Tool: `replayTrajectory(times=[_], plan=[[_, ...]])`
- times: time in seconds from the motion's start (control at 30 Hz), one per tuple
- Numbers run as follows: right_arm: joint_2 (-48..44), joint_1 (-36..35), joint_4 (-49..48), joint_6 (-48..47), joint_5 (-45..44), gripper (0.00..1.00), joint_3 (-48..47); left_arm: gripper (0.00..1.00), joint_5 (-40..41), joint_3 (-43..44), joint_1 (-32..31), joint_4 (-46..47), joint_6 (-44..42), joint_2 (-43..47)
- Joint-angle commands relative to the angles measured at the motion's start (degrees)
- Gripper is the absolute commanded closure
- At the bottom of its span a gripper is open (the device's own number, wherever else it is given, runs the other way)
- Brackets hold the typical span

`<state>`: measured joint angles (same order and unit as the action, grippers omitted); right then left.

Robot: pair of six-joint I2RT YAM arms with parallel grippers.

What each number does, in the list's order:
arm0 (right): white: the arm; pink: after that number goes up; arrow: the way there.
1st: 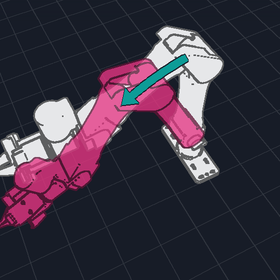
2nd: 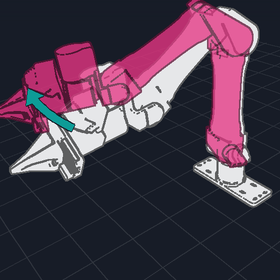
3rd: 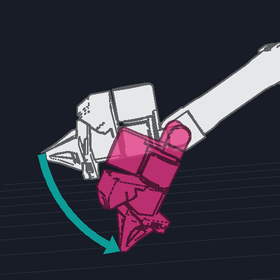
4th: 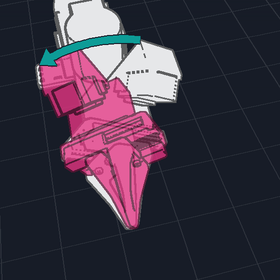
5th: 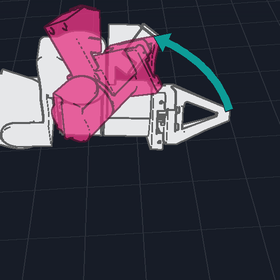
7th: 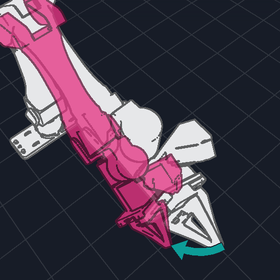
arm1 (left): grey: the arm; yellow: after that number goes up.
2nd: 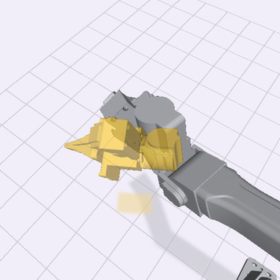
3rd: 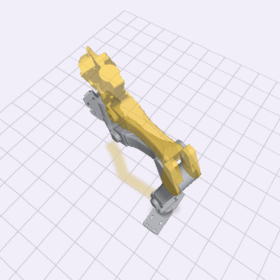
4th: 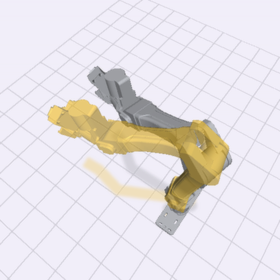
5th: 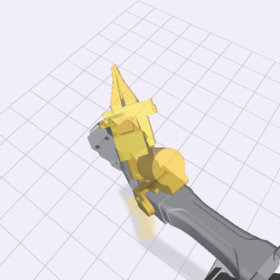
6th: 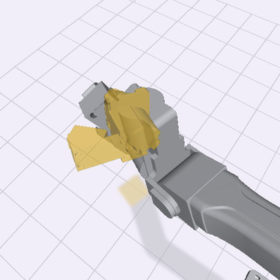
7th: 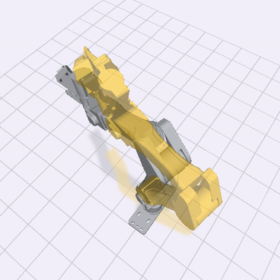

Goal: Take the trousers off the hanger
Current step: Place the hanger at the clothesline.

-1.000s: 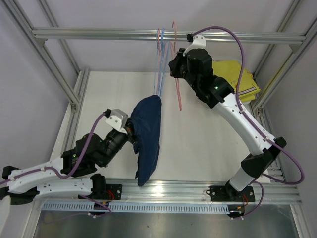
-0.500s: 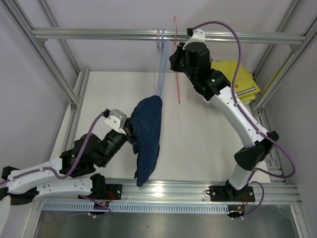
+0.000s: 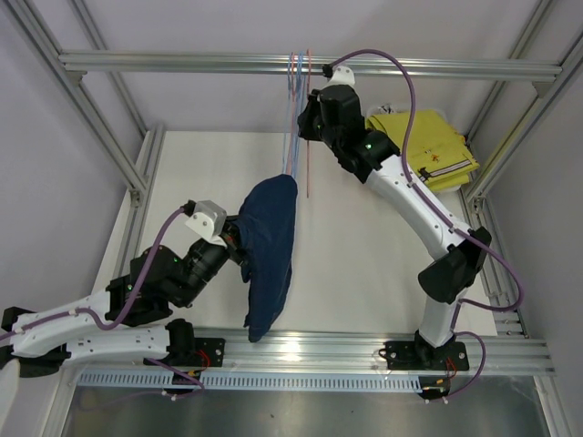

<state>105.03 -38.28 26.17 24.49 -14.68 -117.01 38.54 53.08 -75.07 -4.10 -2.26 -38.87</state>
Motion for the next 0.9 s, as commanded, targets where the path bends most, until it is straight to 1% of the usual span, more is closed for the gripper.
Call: replayTrajectory(times=[0.0, 0.33, 0.43, 0.5, 0.6, 0.63, 0.8, 0.87], plan=[[1.05, -0.65, -2.62, 0.56, 0.17, 1.00, -0.59, 0.90, -1.19, 3.70, 0.36, 4.54, 1.38, 1.17], [2.28, -1.88, -2.36, 0.03, -0.18, 1.00, -1.11, 0.90, -1.45, 3.52, 0.36, 4.54, 1.30, 1.17], [2.11, -2.85, -2.01, -0.67, -1.58, 1.00, -0.85, 0.90, -1.81, 3.96, 0.36, 4.54, 1.38, 0.99], [1.75, -3.55, -1.65, -1.37, -2.89, 0.92, -0.76, 0.90, -1.89, 3.87, 0.36, 4.54, 1.38, 0.99], [1.05, -4.87, -1.04, -1.99, -4.48, 0.85, -0.24, 0.90, -1.63, 3.79, 0.36, 4.54, 1.12, 1.08], [0.79, -5.48, -0.95, -2.16, -4.74, 0.80, -0.06, 0.90, -1.63, 3.70, 0.36, 4.54, 1.21, 1.08], [-2.10, -7.59, -0.69, -2.87, -8.17, 0.71, 3.09, 0.90, -2.33, 3.70, 0.36, 4.54, 1.12, 0.55], [-3.43, -8.47, -0.95, -2.78, -9.05, 0.64, 4.77, 0.90, -2.33, 3.70, 0.36, 4.54, 1.12, 0.64]])
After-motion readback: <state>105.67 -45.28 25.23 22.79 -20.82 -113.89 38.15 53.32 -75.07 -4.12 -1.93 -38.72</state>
